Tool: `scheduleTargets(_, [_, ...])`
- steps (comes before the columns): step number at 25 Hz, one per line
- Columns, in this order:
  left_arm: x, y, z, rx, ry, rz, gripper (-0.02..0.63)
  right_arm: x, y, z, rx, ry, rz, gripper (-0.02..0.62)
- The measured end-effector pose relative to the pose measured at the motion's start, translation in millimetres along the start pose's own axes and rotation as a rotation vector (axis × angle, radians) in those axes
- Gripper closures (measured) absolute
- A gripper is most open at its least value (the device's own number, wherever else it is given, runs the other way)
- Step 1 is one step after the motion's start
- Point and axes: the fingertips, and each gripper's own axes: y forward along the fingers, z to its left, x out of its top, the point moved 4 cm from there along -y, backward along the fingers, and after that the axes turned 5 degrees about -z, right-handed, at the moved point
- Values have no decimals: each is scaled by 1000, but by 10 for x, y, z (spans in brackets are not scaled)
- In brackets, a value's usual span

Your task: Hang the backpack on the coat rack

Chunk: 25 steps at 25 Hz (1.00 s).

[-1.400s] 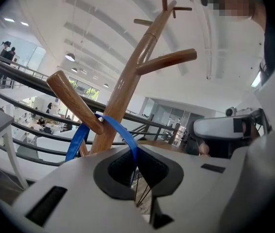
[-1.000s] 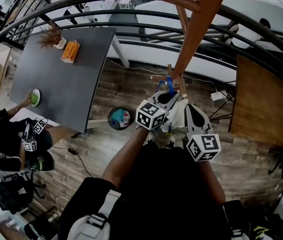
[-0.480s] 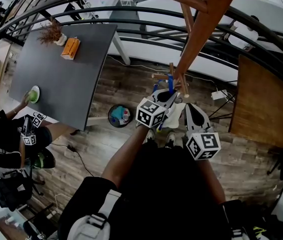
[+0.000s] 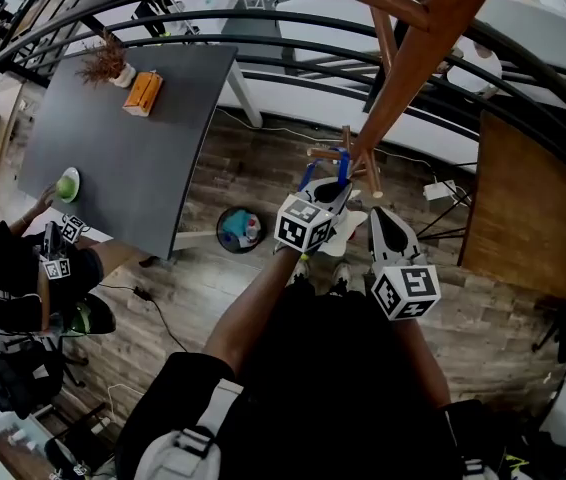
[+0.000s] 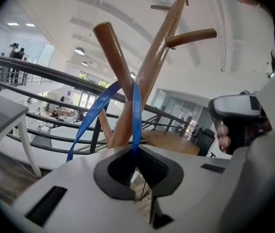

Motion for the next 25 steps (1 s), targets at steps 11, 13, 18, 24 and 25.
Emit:
scheduleTargets(11, [-287,4,117,35,-50,60,594,-30,25,-2,2,0,13,584])
scheduleTargets(13, [-308,17,136,36,-57,64,594,-29,35,3,3,-1,15,584])
scheduleTargets(18, [-345,61,167,37,-67,68,594,-39,35,0,4,-2,24,583])
scheduleTargets(24, [-385,71,193,44,-84,65,594,-51,31,-16,0,-2,31,584])
scheduleTargets(25, [-387,72,196,45,-85,64,594,-56,34,-18,0,-2,33,584])
